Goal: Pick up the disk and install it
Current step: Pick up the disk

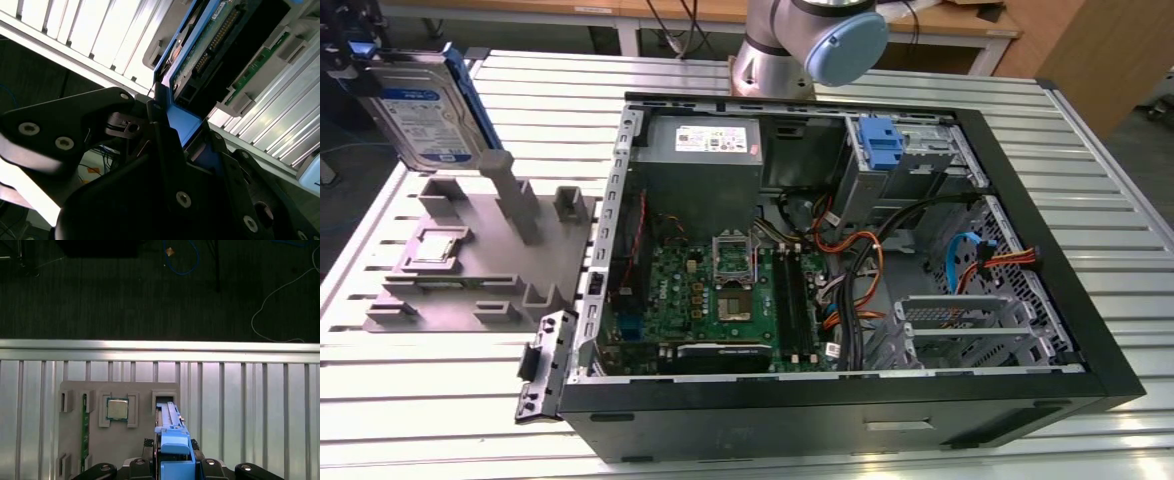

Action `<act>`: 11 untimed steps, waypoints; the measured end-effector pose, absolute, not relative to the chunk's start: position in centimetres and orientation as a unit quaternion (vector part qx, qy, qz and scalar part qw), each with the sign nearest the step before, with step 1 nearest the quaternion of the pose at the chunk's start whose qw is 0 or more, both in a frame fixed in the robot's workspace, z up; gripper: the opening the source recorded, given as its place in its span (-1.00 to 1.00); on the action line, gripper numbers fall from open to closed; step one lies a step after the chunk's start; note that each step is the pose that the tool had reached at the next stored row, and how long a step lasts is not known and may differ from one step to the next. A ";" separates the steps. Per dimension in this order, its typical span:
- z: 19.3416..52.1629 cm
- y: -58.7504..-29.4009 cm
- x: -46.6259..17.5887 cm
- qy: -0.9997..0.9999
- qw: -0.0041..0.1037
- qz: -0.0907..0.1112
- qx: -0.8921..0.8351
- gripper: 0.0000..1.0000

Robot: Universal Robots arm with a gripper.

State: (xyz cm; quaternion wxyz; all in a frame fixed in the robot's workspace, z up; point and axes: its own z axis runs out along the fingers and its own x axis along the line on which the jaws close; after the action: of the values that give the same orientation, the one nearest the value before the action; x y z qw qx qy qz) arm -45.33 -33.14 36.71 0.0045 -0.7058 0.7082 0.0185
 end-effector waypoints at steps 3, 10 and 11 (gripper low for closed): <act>36.8 -33.1 -45.3 0.708 0.004 0.019 -0.706 -0.26; 36.9 -33.1 -45.3 0.708 0.005 0.018 -0.706 -0.26; 36.9 -33.1 -45.3 0.708 0.005 0.018 -0.706 -0.26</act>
State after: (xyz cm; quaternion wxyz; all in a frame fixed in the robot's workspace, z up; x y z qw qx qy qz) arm -45.34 -33.14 36.91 0.0045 -0.7058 0.7082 0.0185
